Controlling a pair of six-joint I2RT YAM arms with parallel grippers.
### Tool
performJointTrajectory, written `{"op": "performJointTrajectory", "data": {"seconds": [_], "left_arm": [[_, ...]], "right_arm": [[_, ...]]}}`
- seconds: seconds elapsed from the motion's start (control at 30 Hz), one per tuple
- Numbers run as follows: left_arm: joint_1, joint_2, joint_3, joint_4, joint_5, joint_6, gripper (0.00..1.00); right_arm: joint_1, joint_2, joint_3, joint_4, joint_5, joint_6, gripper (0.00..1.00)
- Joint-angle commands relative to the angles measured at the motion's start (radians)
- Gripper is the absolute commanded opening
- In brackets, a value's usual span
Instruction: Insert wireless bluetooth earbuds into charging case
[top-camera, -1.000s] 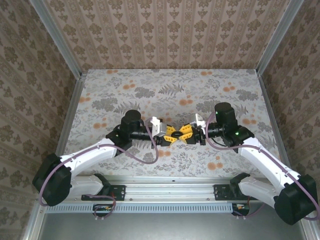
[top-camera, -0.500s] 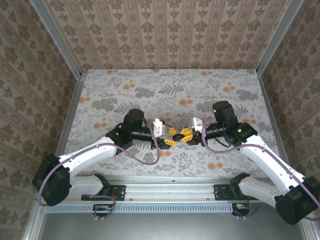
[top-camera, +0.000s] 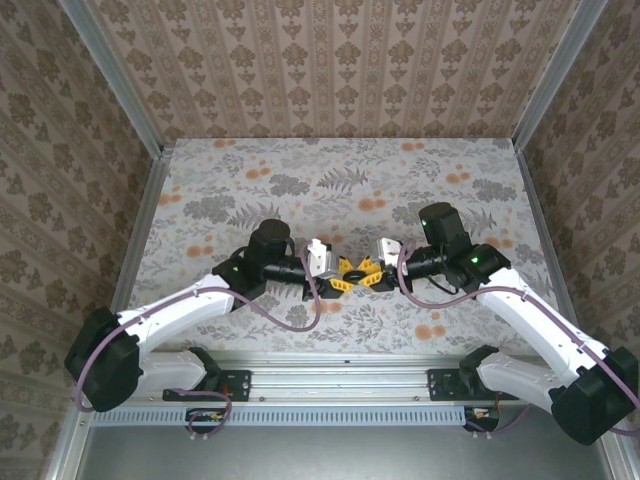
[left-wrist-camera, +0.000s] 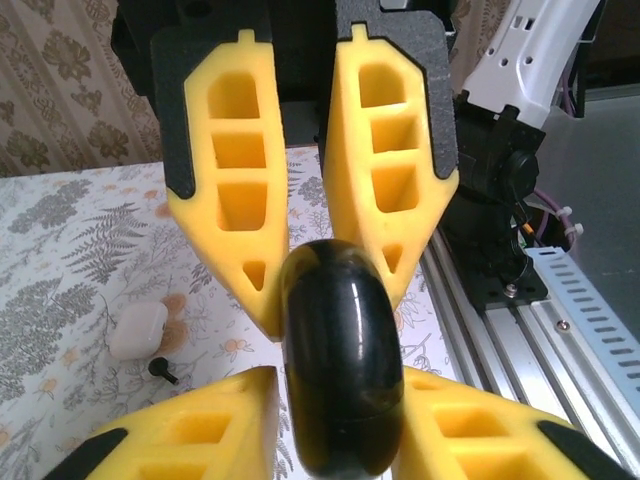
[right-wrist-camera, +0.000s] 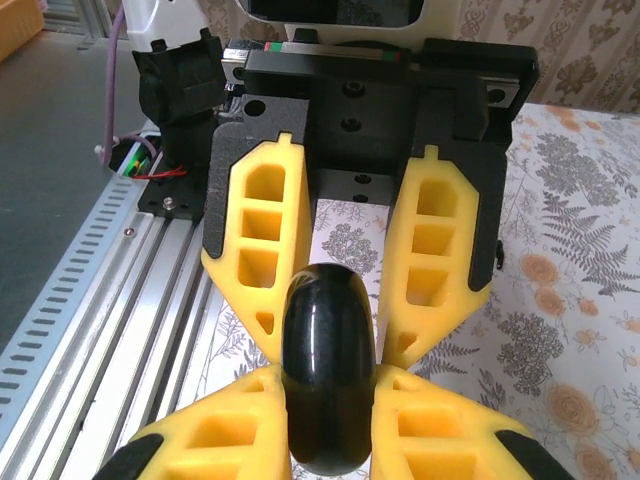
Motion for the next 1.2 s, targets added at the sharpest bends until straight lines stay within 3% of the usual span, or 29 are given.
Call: {"op": "performJointTrajectory", "data": {"seconds": [0.0,0.07,0.17,0.27,0.57,0.87,1.17], "left_arm": [[-0.007,-0.015,0.024,0.0,0.003,0.003,0.23],[-0.007,-0.017,0.023,-0.001,0.002,0.004,0.18],[-0.008,-0.02,0.022,0.0,0.0,0.004,0.14],[-0.007,-0.019,0.022,0.003,0.0,0.004,0.13],[-0.007,-0.044,0.006,0.011,-0.014,-0.002,0.11],[-0.006,-0.055,-0.008,0.03,-0.015,-0.012,0.1],[0.012,-0.04,-0.02,0.092,-0.001,-0.064,0.09]], "right_arm": [[0.008,0.002,0.022,0.018,-0.013,-0.001,0.16],[0.008,0.001,0.022,0.022,-0.013,0.004,0.17],[0.008,-0.007,0.007,0.074,-0.011,0.066,0.33],[0.008,-0.007,-0.019,0.158,-0.011,0.14,0.38],[-0.013,-0.005,-0.029,0.19,0.029,0.175,0.37],[-0.127,-0.017,-0.077,0.33,0.021,0.302,0.38],[-0.136,-0.018,-0.077,0.353,0.006,0.332,0.38]]}}
